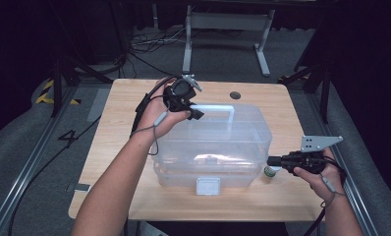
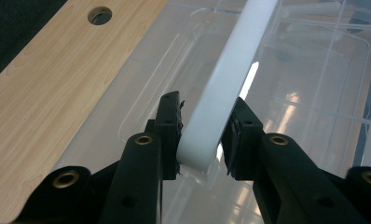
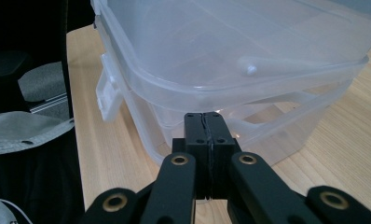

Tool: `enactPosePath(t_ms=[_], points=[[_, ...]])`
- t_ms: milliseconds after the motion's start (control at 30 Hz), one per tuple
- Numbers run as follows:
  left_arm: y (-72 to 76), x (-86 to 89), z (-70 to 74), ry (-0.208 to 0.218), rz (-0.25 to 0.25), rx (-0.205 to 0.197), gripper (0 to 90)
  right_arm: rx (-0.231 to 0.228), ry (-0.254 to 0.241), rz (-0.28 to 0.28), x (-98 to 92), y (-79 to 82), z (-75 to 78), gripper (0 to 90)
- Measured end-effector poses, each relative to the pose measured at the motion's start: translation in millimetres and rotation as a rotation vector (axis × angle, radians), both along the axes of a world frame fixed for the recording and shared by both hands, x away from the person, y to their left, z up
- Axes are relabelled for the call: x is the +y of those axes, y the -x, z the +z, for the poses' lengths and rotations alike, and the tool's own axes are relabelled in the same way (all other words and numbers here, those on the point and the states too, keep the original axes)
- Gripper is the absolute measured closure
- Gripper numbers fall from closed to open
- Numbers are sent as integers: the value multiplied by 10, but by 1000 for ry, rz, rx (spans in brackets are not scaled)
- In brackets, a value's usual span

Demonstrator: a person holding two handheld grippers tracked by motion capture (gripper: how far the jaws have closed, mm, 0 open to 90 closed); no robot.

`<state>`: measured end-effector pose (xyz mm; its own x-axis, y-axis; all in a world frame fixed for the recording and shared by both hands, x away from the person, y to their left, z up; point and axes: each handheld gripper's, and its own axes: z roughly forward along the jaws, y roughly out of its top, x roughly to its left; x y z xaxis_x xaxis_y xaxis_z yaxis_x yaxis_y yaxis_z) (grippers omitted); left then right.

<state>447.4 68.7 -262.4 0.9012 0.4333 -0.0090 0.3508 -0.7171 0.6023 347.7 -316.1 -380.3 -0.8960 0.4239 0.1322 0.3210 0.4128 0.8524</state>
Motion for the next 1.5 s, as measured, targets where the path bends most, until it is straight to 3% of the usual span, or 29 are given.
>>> enactPosePath(t_ms=[200,267,333,500,567,633,767,933,1333,1500], points=[[27,12,-18,13,-1,-7,700,-8,13,-9,32,-17,-25,900],[43,9,-29,50,1,9,608,-13,11,-9,35,-14,-21,900],[63,-3,-29,43,-7,-1,516,-11,1,-12,32,-18,-14,900],[88,-19,-32,39,1,-24,471,-14,2,-12,37,-29,-6,900],[62,-9,-24,59,11,-9,462,-6,2,-8,49,-39,-5,900],[49,11,-9,80,32,-38,417,-4,4,-2,54,-50,-2,900],[42,57,29,112,39,-31,419,1,8,3,69,-68,-8,900],[112,136,106,127,51,-58,422,-6,5,0,75,-84,3,900],[390,443,388,230,96,-120,497,-46,-21,-26,95,-137,96,900],[485,533,446,241,101,-120,517,-56,-33,-41,98,-163,145,900]])
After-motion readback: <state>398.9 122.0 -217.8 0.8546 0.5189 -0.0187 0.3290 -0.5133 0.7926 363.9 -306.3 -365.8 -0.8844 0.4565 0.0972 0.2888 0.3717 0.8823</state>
